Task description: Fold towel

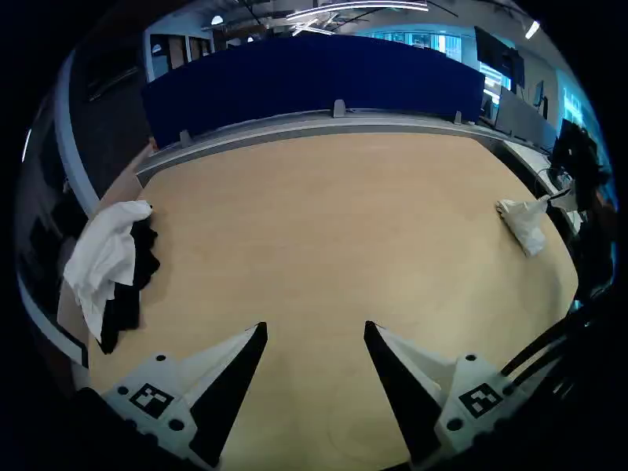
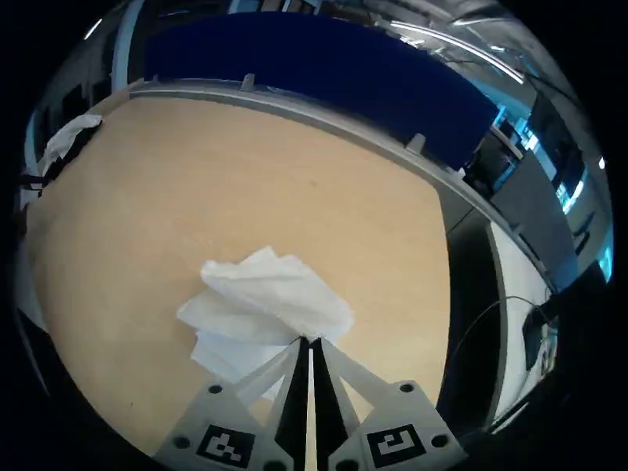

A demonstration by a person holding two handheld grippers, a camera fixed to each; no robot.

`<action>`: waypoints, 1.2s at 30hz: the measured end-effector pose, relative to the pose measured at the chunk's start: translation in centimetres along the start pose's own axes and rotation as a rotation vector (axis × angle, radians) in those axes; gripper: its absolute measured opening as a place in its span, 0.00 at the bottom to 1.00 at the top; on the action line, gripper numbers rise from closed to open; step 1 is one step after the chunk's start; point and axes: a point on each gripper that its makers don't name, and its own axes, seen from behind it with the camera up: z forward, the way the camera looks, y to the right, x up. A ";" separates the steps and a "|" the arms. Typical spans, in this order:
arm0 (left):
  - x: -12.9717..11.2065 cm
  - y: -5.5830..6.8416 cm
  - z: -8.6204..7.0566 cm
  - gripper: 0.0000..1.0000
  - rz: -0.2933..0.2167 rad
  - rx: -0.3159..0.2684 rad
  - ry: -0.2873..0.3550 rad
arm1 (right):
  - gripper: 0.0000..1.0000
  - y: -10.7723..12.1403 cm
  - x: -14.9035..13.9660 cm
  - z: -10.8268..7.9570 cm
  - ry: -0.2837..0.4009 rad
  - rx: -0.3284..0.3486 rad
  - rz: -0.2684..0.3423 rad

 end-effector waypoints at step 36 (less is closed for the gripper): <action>-1.0 -0.2 -1.0 0.91 0.014 0.011 0.003 | 0.08 -1.4 -10.6 3.2 -0.220 -0.076 0.121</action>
